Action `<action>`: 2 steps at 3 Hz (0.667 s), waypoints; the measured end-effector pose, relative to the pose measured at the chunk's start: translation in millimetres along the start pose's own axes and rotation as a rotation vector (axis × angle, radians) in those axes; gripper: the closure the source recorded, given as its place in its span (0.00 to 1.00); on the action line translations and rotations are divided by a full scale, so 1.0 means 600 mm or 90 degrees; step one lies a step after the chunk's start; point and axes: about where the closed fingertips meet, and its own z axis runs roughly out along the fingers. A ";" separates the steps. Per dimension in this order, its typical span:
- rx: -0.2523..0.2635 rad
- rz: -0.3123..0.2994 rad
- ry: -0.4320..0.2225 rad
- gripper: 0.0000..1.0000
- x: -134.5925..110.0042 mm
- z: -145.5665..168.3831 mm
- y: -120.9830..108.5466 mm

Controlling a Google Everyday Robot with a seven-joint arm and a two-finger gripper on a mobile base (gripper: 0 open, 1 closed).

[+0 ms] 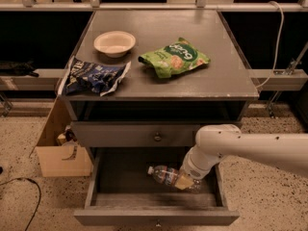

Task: Place water bottle into middle drawer

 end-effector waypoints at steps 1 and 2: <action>-0.017 0.001 0.009 1.00 0.002 0.029 0.003; -0.034 0.003 0.017 1.00 0.008 0.060 0.005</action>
Offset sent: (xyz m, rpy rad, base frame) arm -0.0056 0.0117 -0.0574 -0.0102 0.0908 0.0195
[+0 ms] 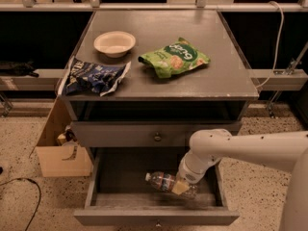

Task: Place water bottle into middle drawer

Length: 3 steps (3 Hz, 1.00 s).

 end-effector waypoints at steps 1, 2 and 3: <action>-0.016 0.006 0.012 1.00 0.014 0.040 -0.005; -0.015 0.004 0.013 1.00 0.013 0.042 -0.006; -0.006 -0.002 0.016 1.00 -0.012 0.052 -0.043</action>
Offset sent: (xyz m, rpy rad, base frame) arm -0.0004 -0.0037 -0.0326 -0.0130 0.0351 -0.0048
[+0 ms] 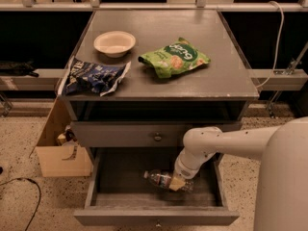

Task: Place water bottle into middle drawer

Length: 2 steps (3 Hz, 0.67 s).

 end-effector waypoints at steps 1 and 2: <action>0.000 0.000 0.000 1.00 0.000 0.000 0.000; 0.000 0.000 0.000 0.74 0.000 0.000 0.000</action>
Offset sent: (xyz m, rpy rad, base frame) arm 0.0000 0.0000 0.0000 0.0000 0.0000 0.0000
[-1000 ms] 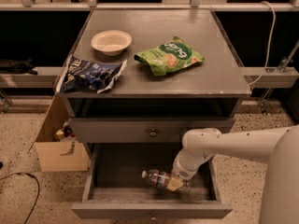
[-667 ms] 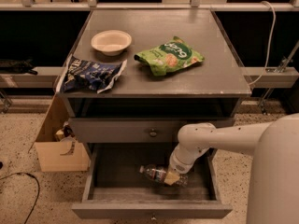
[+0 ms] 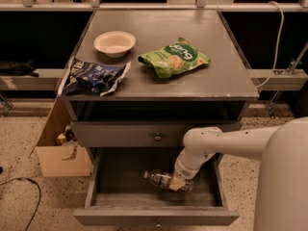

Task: Place water bottle into middle drawer

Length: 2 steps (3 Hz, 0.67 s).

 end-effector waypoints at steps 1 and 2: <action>0.000 0.000 0.000 0.51 0.000 0.000 0.000; 0.000 0.000 0.000 0.28 0.000 0.000 0.000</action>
Offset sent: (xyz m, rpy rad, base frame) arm 0.0000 0.0000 0.0000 0.0000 0.0000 0.0000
